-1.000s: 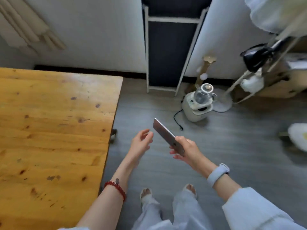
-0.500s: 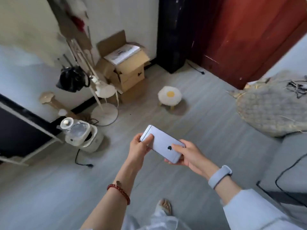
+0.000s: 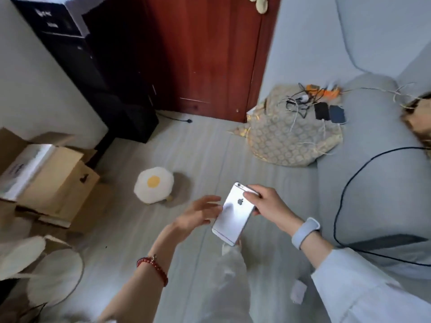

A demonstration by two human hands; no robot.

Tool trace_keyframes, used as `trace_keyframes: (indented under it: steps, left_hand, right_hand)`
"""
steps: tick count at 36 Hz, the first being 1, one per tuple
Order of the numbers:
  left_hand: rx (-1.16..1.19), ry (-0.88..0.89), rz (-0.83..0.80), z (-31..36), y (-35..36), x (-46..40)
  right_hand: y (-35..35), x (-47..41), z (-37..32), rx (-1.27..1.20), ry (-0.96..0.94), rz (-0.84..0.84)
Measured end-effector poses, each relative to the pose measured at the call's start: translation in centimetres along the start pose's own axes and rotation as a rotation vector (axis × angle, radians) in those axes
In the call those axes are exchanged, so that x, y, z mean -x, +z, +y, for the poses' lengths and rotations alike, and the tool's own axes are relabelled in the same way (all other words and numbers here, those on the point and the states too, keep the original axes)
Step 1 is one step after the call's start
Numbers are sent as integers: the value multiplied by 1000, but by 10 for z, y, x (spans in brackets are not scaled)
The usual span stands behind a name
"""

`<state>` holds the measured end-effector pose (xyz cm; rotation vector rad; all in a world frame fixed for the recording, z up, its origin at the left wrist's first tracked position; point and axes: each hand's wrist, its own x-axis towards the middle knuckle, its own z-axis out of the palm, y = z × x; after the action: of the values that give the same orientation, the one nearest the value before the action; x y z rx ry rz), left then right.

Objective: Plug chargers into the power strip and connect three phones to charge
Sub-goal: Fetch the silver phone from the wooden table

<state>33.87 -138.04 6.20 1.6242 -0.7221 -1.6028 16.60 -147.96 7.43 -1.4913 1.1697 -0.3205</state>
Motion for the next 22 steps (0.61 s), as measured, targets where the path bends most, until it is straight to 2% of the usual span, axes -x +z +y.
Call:
trace_keyframes:
  steps: [3,6,10,13,16,22]
  left_hand:
    - [-93,43,-117,53,4,-69]
    - [-156,78,-152,100,14,-135]
    - [-142,58,-117,153,27,-207]
    - [-117,16,-123,182,37,-253]
    - [-87,-22,-92,201,43,-300]
    - [-43,-68,37,247,57,-410]
  right_hand:
    - [-33,-58,-16,67,24,5]
    - [-70,-109,-35,4,57,87]
    - [-120,-162,-48,-240,151,252]
    - [-154,-196,-49,-383,219,291]
    - [-183,-234,-46,-415,274,289]
    - [-244,-329,-31,-328,341,246]
